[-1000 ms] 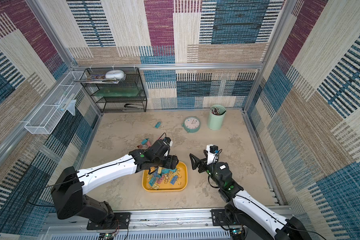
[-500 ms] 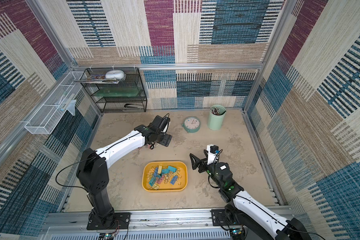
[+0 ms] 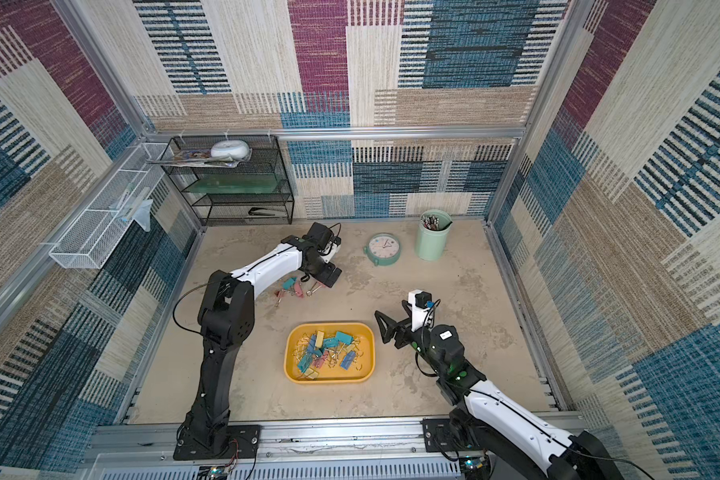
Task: Put the binder clips in the storage box
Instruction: Pick up the binder clip at the center of the board.
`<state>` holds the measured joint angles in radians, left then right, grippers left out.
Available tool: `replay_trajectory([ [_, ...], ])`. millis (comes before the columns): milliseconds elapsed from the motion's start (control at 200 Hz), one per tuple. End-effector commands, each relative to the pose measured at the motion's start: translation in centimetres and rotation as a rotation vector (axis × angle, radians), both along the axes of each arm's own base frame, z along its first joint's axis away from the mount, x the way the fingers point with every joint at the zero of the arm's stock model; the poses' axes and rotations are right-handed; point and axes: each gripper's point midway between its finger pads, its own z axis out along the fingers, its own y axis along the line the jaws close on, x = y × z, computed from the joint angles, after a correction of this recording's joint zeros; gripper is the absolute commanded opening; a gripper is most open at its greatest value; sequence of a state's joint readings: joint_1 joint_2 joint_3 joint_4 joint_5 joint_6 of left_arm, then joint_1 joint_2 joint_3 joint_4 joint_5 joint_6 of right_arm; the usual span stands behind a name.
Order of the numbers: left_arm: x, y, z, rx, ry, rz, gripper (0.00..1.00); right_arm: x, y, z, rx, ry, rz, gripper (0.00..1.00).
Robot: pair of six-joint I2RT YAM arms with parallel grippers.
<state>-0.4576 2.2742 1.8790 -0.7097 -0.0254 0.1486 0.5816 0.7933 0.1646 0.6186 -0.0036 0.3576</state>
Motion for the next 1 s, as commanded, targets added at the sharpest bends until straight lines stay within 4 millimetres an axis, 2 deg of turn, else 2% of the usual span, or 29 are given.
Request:
replay_trajectory([
  [0, -1.1, 0.2, -1.5, -0.022, 0.085, -0.029, 0.97, 0.1, -0.1, 0.4, 0.009, -0.018, -0.007, 0.98],
  [160, -1.3, 0.8, -2.4, -0.028, 0.108, 0.002, 0.81, 0.2, 0.1, 0.2, 0.009, -0.006, -0.004, 0.98],
  [411, -1.8, 0.7, -2.3, -0.057, 0.107, 0.018, 0.52, 0.2, 0.1, 0.2, 0.011, -0.004, -0.003, 0.99],
  [546, -2.0, 0.2, -1.4, -0.103, 0.106, 0.037, 0.47, 0.2, 0.1, 0.1, 0.011, -0.002, -0.007, 0.98],
  [711, -2.4, -1.4, 2.0, -0.25, 0.078, 0.077, 0.47, 0.3, 0.0, 0.2, 0.01, -0.004, -0.012, 0.98],
  [851, -3.4, -2.1, 7.2, -0.358, 0.019, 0.112, 0.47, 0.4, -0.3, 0.2, 0.007, -0.004, -0.026, 0.98],
  [992, -6.4, -2.9, 12.2, -0.437, -0.022, 0.112, 0.48, 0.4, -0.5, 0.3, 0.009, -0.004, -0.036, 0.99],
])
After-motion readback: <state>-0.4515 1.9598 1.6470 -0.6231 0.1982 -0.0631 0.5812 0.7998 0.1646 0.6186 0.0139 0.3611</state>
